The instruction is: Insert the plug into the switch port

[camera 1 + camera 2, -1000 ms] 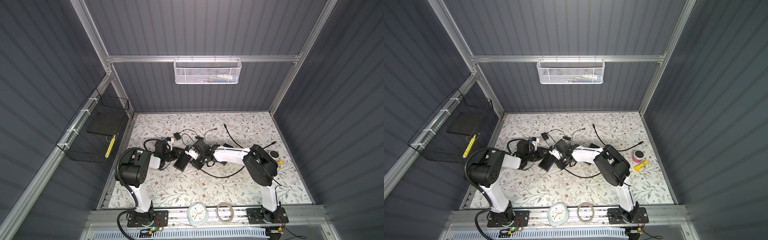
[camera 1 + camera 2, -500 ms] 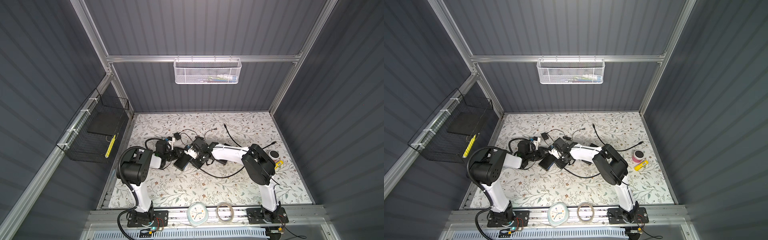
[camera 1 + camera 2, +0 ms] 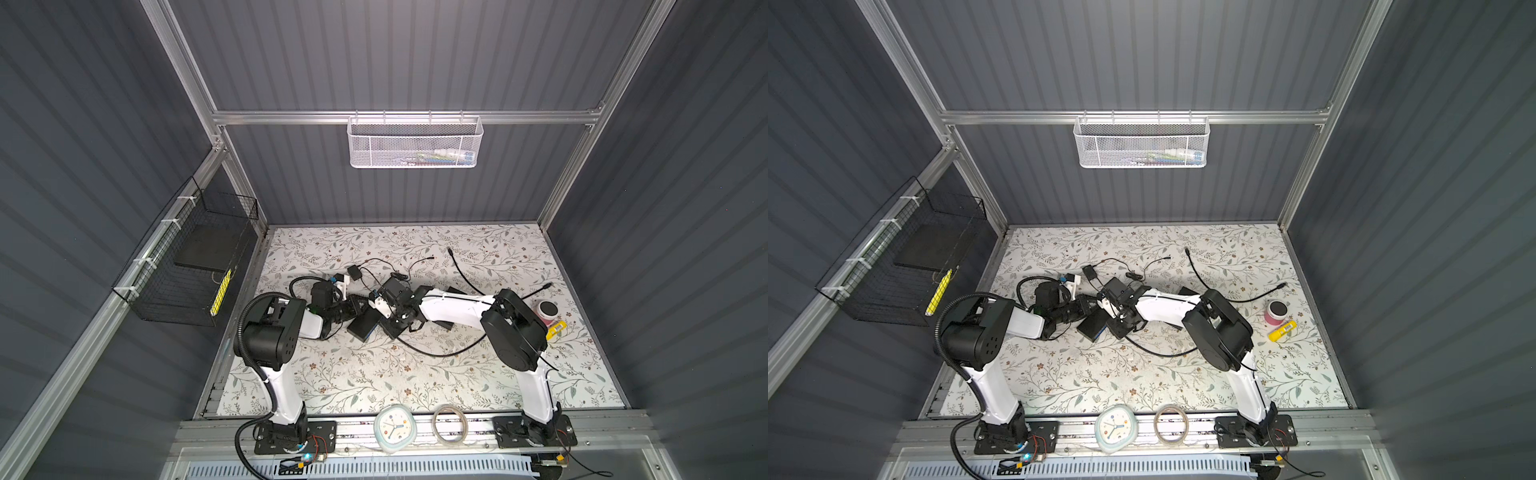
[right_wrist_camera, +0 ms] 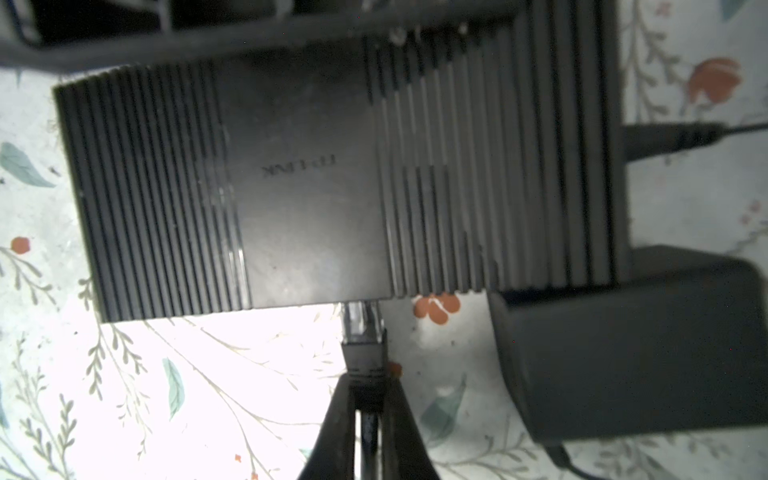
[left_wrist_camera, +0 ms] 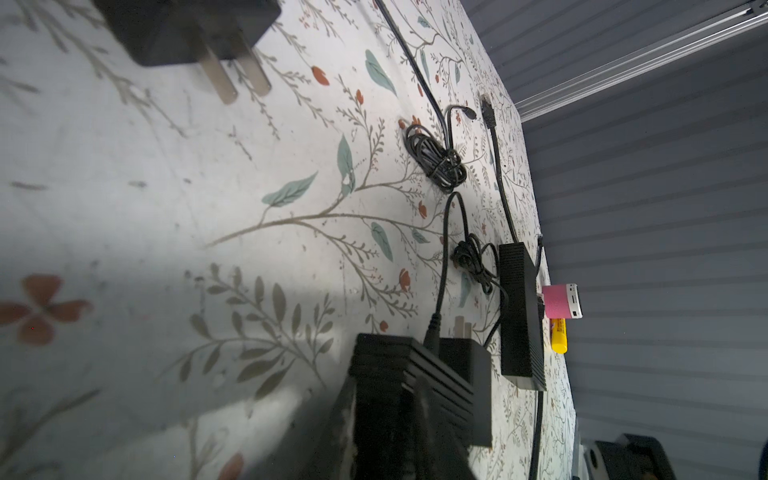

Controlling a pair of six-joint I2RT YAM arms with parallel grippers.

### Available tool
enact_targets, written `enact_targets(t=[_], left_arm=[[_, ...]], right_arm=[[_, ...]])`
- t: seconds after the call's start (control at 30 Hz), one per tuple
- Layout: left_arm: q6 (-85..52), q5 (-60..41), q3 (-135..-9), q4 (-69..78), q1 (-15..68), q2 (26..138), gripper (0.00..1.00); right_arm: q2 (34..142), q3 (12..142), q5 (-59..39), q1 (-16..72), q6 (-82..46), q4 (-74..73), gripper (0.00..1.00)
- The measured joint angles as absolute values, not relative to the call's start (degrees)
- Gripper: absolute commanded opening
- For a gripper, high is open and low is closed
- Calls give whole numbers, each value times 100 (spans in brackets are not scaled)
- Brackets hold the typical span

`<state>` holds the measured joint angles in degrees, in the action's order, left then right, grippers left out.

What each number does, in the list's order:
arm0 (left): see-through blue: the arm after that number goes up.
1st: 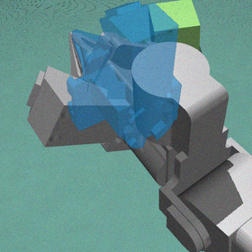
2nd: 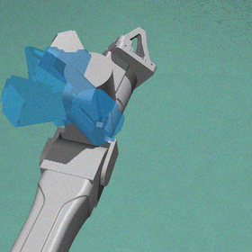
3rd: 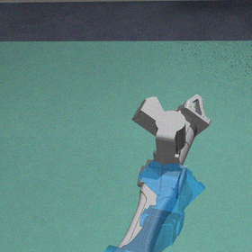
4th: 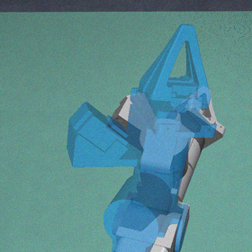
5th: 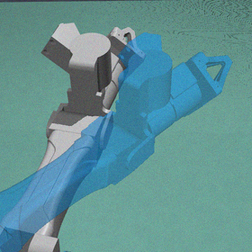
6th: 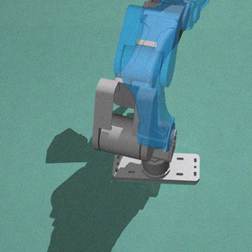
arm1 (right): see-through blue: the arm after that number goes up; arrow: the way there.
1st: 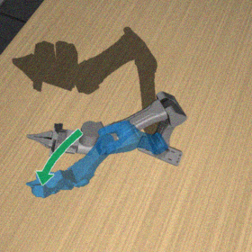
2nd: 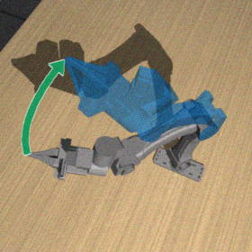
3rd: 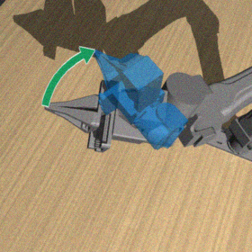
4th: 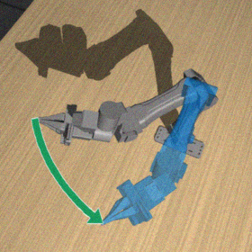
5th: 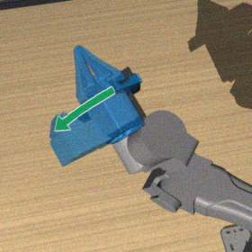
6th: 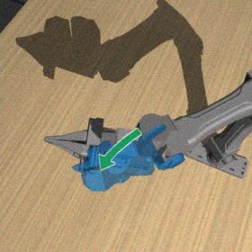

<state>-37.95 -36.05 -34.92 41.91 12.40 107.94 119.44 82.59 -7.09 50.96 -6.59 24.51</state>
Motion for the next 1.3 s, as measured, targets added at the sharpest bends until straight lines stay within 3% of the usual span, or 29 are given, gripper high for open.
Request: enact_targets(t=[1.3], left_arm=[[-3907,-3570,-3236,5129,1245,11048,22]], right_arm=[[12243,8965,-451,5190,-989,3218,0]])
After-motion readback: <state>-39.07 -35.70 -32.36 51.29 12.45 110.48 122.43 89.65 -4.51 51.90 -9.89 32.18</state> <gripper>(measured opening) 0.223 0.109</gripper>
